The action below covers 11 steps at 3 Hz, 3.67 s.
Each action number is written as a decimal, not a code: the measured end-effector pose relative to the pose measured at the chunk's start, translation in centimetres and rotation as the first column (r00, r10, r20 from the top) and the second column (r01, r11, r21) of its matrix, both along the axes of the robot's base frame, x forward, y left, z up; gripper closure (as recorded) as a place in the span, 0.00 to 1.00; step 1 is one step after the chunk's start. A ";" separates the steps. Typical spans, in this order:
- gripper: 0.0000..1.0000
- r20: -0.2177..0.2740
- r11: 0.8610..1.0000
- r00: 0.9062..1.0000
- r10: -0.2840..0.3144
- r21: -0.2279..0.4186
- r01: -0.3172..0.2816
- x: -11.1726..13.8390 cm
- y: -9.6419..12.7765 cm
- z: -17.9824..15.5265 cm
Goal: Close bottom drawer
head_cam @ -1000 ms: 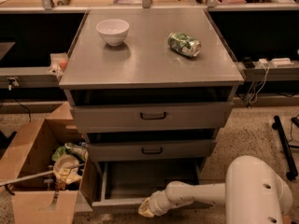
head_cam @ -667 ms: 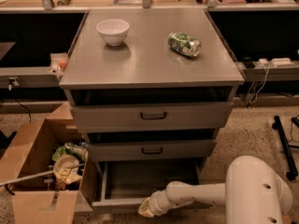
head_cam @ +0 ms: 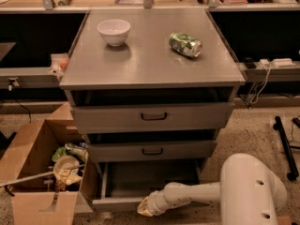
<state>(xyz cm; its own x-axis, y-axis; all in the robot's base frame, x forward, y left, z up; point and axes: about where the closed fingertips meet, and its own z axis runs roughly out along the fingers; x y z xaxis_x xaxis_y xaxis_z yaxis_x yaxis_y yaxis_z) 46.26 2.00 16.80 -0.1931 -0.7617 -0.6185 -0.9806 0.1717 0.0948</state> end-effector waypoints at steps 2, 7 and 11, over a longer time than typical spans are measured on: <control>1.00 0.069 1.000 0.997 0.019 -0.013 -0.019 2.3 0.5 -0.3; 1.00 0.174 0.997 0.982 0.077 0.012 -0.081 6.7 3.3 -1.2; 1.00 0.223 0.999 0.974 0.031 0.032 -0.039 10.9 2.6 -0.2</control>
Offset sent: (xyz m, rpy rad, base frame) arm 0.1286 0.0135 -0.0138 -0.0490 -0.2743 0.0469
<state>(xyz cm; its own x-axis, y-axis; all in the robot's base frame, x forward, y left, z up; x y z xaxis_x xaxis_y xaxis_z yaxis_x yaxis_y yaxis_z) 57.19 4.56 16.62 -0.0211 -0.7417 -0.6704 -0.9830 0.1376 -0.1212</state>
